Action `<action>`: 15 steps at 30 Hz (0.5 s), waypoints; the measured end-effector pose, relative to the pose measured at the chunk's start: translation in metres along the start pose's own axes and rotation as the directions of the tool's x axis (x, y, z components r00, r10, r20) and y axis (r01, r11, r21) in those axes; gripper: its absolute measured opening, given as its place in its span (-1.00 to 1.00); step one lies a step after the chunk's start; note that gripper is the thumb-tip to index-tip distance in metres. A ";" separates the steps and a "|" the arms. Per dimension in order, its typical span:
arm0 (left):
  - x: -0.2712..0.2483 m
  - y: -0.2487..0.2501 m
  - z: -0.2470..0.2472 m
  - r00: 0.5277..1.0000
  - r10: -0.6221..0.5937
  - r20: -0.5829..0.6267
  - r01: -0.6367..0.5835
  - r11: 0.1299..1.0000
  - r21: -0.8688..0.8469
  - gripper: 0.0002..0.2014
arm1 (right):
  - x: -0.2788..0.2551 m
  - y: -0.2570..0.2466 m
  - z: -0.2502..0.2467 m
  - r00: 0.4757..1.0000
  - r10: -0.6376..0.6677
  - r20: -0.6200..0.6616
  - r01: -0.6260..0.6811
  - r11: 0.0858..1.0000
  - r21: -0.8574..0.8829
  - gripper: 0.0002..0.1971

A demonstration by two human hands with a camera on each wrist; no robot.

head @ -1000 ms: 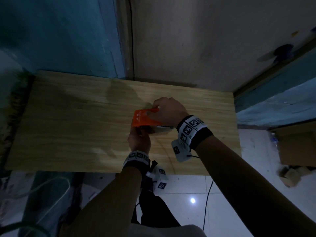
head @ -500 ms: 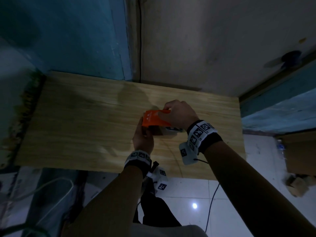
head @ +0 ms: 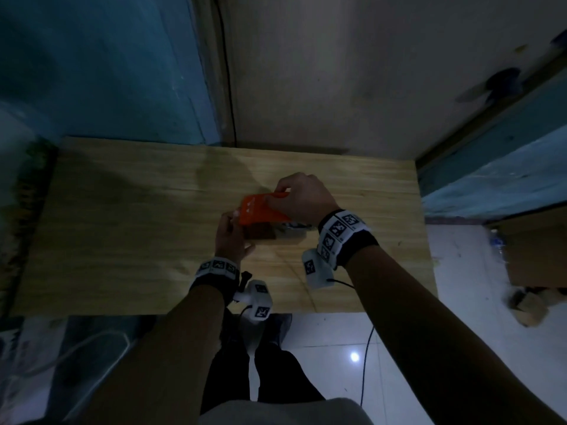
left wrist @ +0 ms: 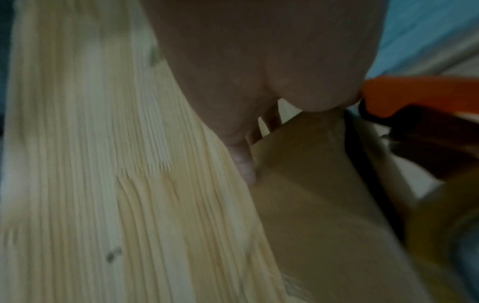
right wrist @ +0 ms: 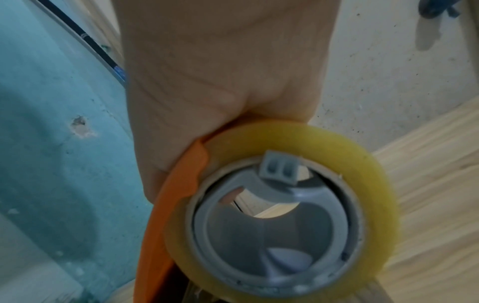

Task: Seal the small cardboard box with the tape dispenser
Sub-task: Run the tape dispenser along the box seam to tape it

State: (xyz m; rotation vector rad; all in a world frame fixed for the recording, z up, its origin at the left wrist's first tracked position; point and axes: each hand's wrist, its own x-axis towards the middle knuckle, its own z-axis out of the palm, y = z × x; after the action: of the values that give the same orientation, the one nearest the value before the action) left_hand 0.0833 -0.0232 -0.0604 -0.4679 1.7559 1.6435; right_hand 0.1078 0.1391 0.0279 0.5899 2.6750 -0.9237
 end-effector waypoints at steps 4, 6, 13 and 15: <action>0.009 -0.003 -0.004 0.999 0.035 0.014 -0.036 0.994 0.099 -0.88 | 0.002 0.004 0.004 1.000 -0.004 -0.023 0.004 1.000 0.007 -0.71; 0.012 -0.001 -0.005 0.998 0.062 0.024 -0.065 0.988 0.141 -0.89 | 0.004 0.004 0.006 0.999 -0.011 -0.031 0.011 1.000 0.000 -0.71; 0.026 -0.003 -0.015 0.971 0.191 0.145 -0.237 0.863 0.446 -0.54 | 0.009 0.001 0.005 0.999 0.036 0.007 -0.035 0.997 -0.073 -0.53; 0.025 0.000 -0.016 0.959 0.226 0.169 -0.281 0.816 0.505 -0.51 | 0.012 -0.001 0.004 0.995 0.090 0.038 -0.082 0.980 -0.182 -0.39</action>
State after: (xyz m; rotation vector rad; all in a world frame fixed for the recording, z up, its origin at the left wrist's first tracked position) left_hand 0.0622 -0.0338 -0.0776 0.1132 2.1543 1.2372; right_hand 0.0969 0.1394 0.0205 0.6295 2.6327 -0.6547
